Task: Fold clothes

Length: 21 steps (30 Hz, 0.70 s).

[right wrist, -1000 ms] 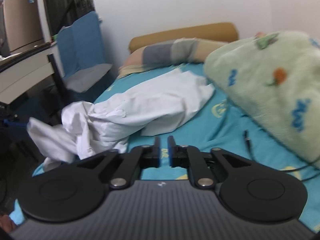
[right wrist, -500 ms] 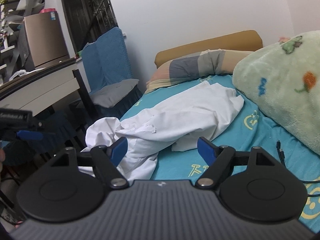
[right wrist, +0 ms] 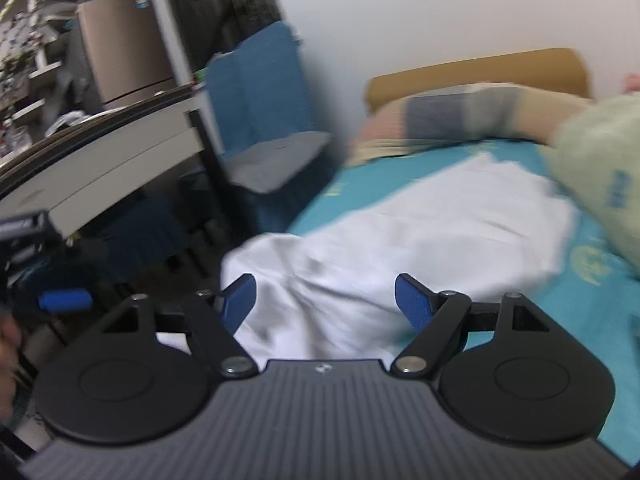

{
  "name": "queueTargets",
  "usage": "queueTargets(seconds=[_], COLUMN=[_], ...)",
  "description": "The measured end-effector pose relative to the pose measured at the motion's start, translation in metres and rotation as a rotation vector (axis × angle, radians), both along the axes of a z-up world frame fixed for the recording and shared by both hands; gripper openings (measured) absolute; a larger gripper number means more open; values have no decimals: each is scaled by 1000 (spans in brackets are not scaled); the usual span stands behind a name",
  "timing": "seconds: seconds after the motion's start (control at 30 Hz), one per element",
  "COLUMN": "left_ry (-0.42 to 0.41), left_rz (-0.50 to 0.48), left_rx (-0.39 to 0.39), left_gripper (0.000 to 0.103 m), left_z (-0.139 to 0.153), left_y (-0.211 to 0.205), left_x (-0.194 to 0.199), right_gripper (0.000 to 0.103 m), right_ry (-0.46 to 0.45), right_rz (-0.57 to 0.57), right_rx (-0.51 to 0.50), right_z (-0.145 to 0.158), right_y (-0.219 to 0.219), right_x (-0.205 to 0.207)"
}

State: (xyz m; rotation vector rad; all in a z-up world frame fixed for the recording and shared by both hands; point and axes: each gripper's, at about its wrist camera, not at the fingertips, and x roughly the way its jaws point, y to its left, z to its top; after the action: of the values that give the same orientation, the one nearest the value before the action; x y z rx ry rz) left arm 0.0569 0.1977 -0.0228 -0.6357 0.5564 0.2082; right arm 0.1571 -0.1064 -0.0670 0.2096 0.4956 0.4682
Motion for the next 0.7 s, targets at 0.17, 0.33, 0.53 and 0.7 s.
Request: queueTargets(seconds=[0.17,0.33,0.53,0.7], left_ry=[50,89,128,116], left_rz=[29,3,-116,-331], left_rx=[-84,-105,-93,68], left_gripper=[77,76,75,75], left_z=[-17,-29,-34,-25], left_y=[28,39,27,-19], left_x=[7,11,19,18], right_gripper=[77,25,9,9], right_ry=[73,46,-65,-48], right_rz=[111,114,-42,-176], right_rx=[-56,-389,-291,-210], right_z=[-28,-59,-7,26], right_y=[88,141,75,-10], right_x=[59,74,32,-29])
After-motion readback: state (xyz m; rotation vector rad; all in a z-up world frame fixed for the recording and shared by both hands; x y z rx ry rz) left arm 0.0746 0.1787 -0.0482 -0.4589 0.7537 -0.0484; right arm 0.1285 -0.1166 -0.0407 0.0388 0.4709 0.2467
